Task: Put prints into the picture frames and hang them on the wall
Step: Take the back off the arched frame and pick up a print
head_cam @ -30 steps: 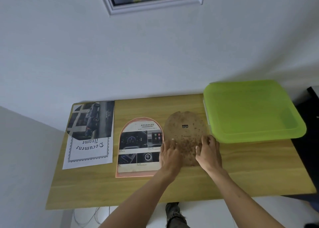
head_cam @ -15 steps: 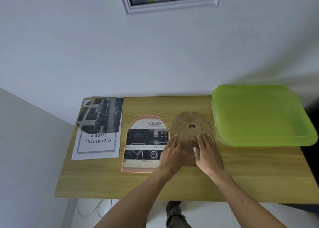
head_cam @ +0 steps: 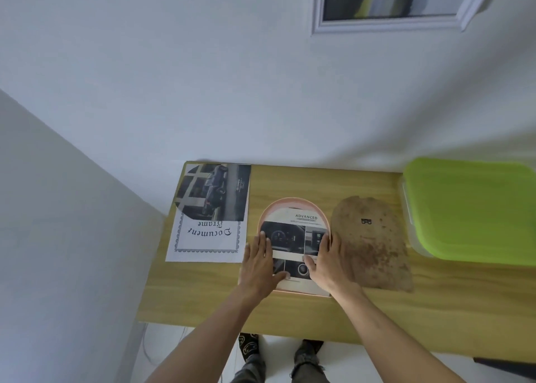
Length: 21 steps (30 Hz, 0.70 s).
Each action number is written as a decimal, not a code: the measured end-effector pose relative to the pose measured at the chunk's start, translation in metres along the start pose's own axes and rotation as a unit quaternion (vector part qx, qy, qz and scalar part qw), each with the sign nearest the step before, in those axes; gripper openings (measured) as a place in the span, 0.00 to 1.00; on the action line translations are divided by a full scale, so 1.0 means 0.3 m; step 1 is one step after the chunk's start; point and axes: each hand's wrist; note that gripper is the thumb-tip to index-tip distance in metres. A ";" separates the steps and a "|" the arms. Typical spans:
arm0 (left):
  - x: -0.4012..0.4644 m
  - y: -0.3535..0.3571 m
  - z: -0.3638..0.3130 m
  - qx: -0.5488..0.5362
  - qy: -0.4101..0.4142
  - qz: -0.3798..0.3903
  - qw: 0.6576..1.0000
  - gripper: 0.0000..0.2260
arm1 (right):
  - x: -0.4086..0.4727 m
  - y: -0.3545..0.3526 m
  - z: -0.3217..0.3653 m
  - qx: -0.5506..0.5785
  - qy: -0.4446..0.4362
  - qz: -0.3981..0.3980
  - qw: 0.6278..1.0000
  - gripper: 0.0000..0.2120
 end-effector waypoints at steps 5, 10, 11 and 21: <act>-0.008 0.011 0.008 -0.061 -0.021 -0.026 0.998 0.45 | -0.004 0.015 0.044 0.193 0.098 -0.023 0.976 0.33; -0.013 0.015 0.025 -0.147 -0.039 -0.092 0.984 0.41 | -0.032 -0.018 0.070 0.267 0.127 -0.116 0.948 0.21; -0.018 0.014 0.027 -0.170 -0.039 -0.107 0.979 0.40 | -0.036 -0.029 0.075 0.303 0.142 -0.130 0.933 0.19; -0.066 -0.082 0.020 -0.520 -0.112 -0.182 0.827 0.24 | -0.035 -0.099 0.010 0.511 0.240 -0.128 0.815 0.19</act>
Point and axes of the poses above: each hand's wrist, its own x-axis towards the middle knuckle, its own y-axis out of the palm, z = x × y, and after that the axes turned 10 degrees about -z, right-handed
